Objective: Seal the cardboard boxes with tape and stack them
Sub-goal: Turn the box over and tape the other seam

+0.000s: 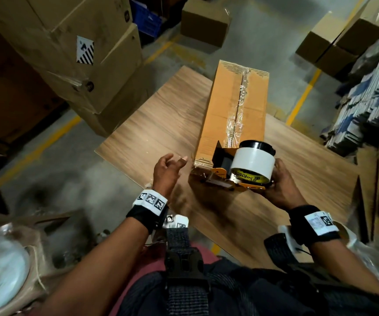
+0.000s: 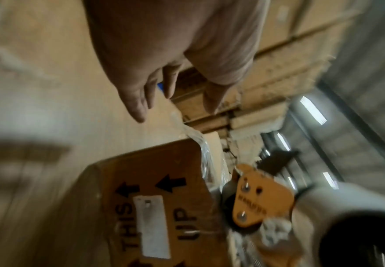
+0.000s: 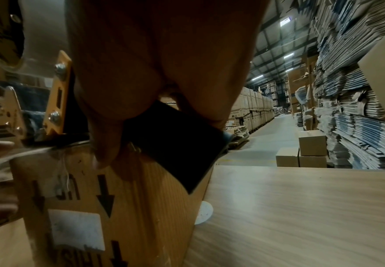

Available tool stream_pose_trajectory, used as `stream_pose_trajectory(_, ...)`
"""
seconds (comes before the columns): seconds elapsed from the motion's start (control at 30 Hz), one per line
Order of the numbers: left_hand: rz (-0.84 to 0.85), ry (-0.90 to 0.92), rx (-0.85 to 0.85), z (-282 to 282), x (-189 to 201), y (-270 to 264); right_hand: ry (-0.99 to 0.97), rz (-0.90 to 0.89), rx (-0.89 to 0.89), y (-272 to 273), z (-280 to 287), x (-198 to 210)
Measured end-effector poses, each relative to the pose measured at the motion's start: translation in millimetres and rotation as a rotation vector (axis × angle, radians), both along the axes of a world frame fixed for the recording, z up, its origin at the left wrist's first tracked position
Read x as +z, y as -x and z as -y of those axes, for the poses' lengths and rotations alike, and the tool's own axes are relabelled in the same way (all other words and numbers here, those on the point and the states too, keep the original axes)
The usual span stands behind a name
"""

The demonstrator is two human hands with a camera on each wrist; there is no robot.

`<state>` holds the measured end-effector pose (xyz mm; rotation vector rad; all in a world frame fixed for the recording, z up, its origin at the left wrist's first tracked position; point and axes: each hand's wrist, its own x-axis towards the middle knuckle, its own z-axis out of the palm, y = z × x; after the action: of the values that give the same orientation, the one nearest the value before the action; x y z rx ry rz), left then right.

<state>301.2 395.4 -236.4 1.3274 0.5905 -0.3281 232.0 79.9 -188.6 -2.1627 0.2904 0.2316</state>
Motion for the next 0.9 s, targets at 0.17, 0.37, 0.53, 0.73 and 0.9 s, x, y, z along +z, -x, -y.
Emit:
stream_pose_trajectory(0.17,-0.206,0.293,-0.088,-3.4,0.6,-0.7,0.039,-0.011,0.032,-0.7,-0.5,0.6)
stream_pose_trajectory(0.37,-0.299,0.164,-0.062,-0.5,-4.3,-8.2,0.033,-0.004,0.039,-0.4,-2.6,4.5)
stream_pose_trajectory(0.53,-0.332,0.022,-0.053,11.1,-8.8,-6.3,0.041,0.0,0.038,0.0,-4.0,6.2)
stream_pose_trajectory(0.73,-0.548,0.226,-0.218,8.7,-14.2,4.1,-0.004,-0.029,0.014,-0.7,-4.7,3.7)
stream_pose_trajectory(0.9,-0.591,0.396,-0.127,16.9,-7.8,1.7,0.009,-0.026,0.011,-0.5,-8.0,7.8)
